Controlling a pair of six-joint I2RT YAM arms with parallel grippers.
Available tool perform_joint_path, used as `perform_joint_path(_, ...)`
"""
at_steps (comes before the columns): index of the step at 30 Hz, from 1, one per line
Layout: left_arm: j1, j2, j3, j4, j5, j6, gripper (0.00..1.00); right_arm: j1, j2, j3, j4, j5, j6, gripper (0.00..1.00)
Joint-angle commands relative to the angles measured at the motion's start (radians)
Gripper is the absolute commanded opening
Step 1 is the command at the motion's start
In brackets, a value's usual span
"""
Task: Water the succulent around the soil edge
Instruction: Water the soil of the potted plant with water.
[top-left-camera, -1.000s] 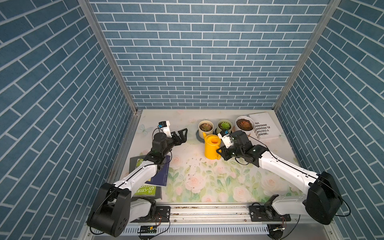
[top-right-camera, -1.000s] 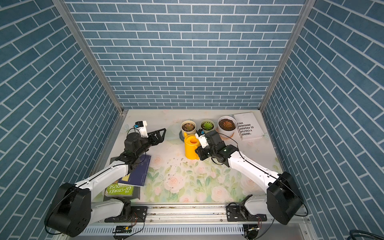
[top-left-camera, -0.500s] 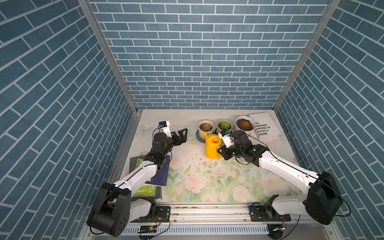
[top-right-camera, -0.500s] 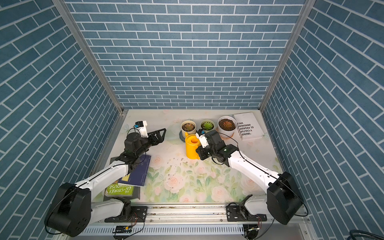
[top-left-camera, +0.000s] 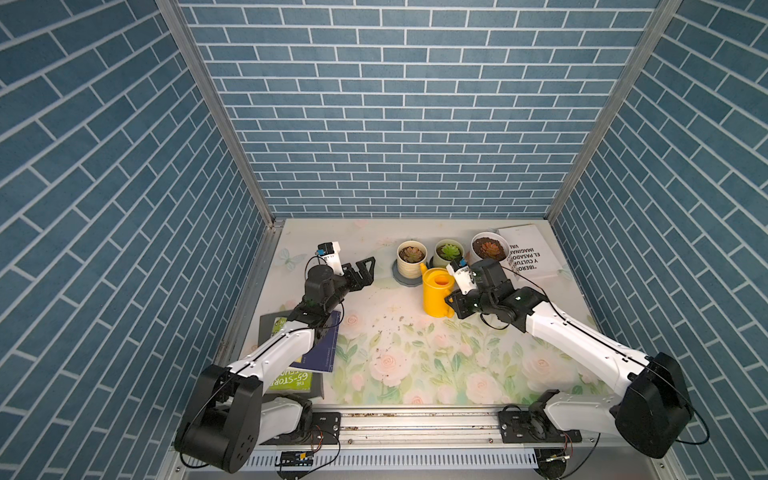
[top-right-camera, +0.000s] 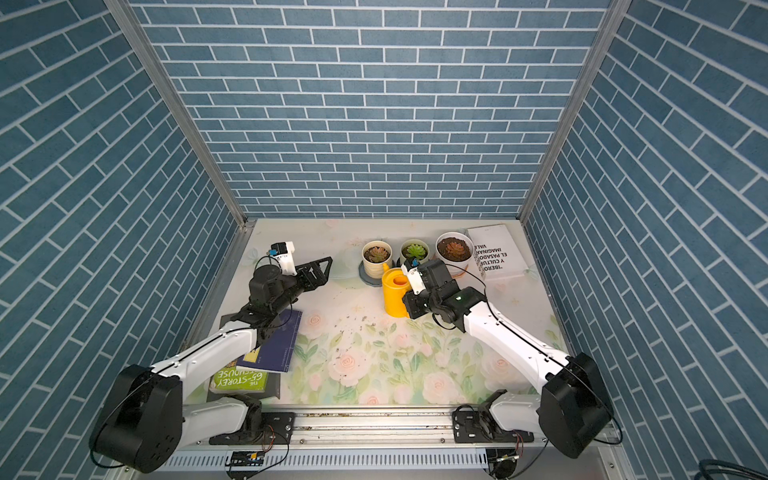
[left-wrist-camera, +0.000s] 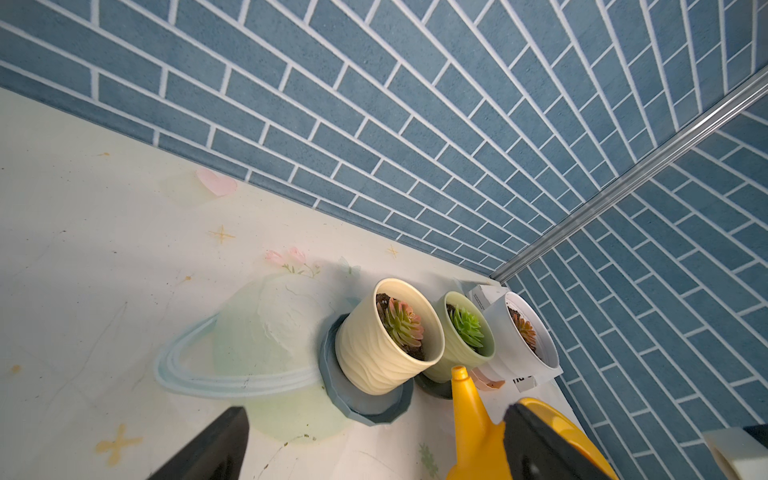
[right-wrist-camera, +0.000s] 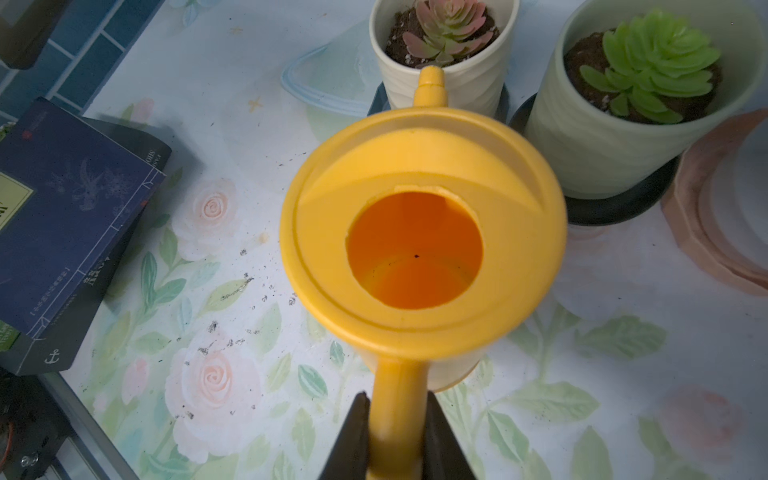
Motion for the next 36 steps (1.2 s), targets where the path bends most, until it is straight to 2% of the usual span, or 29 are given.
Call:
perform_joint_path(1, -0.005, 0.005, -0.013, 0.021, 0.013, 0.019, 1.00, -0.016, -0.016, 0.044, -0.017, 0.023, -0.040, 0.00)
perform_joint_path(17, -0.005, 0.007, -0.014, 0.021, 0.016, 0.021, 1.00, -0.048, 0.026, 0.126, -0.057, 0.001, -0.066, 0.00)
perform_joint_path(22, -0.005, 0.006, -0.015, 0.019, 0.014, 0.022, 1.00, -0.048, 0.036, 0.112, -0.054, -0.050, -0.059, 0.00)
perform_joint_path(36, -0.005, 0.009, -0.010, 0.015, 0.010, 0.022, 1.00, 0.044, 0.086, 0.113, 0.012, -0.113, -0.025, 0.00)
